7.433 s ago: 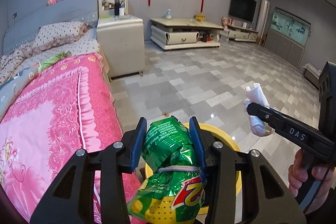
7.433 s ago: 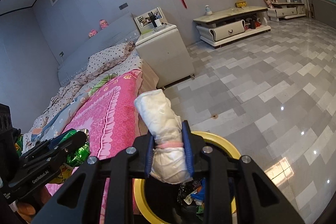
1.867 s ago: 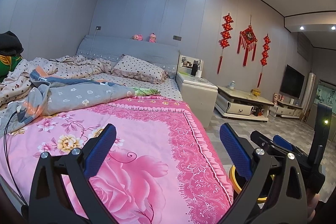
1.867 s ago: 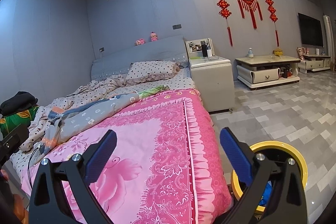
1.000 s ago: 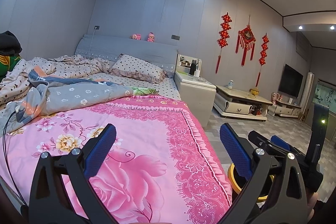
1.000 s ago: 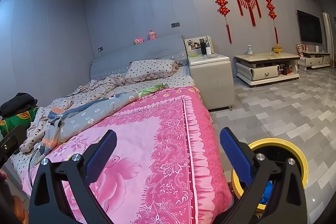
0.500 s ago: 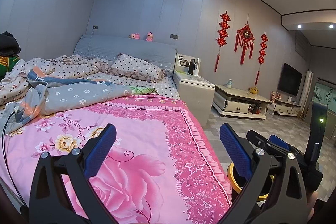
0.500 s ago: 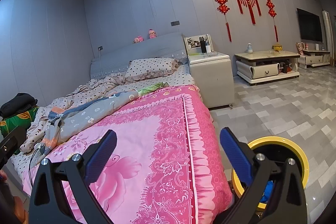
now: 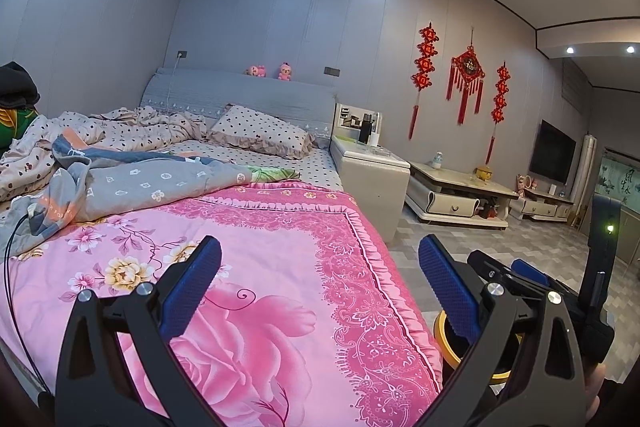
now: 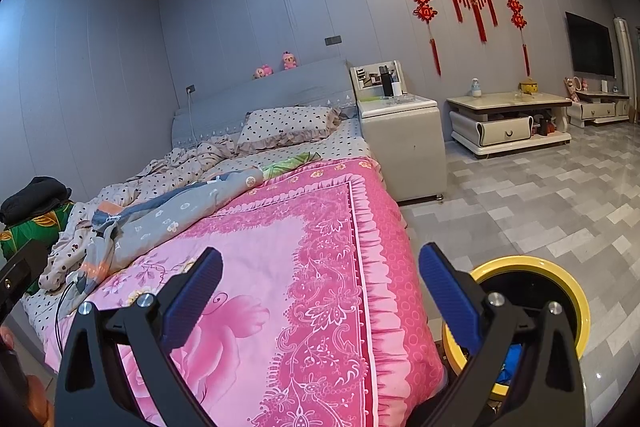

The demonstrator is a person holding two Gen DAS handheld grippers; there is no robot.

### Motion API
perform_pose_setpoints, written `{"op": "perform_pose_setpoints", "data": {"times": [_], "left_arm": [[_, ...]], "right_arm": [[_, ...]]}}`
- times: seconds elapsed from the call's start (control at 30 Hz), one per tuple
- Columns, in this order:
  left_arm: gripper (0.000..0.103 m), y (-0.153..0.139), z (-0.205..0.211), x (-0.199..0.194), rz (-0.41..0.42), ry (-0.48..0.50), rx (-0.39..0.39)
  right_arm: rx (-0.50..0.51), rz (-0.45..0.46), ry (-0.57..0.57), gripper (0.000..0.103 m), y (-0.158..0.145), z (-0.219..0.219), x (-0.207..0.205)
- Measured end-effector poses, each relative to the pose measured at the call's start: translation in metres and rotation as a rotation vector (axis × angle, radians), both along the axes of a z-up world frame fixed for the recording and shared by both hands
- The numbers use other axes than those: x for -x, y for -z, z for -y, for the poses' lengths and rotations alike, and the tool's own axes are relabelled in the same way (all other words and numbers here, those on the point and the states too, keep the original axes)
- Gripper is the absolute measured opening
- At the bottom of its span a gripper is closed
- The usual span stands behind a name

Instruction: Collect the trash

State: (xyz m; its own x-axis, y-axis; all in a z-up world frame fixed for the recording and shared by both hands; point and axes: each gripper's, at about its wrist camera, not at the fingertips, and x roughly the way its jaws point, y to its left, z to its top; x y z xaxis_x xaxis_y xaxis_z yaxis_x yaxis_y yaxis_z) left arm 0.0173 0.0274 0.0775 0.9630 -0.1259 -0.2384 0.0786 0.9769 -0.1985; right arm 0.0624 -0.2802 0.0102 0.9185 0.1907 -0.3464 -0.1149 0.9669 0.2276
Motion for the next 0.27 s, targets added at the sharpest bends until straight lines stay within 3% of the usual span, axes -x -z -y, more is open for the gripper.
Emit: {"op": "perform_pose_setpoints", "data": {"times": [0.27], "left_arm": [[0.095,0.0003,-0.0025,-0.0019,-0.012,0.011,0.009]], "right_arm": [[-0.002,-0.002,0.001,0.095,0.0003,0.0011,-0.0003]]}}
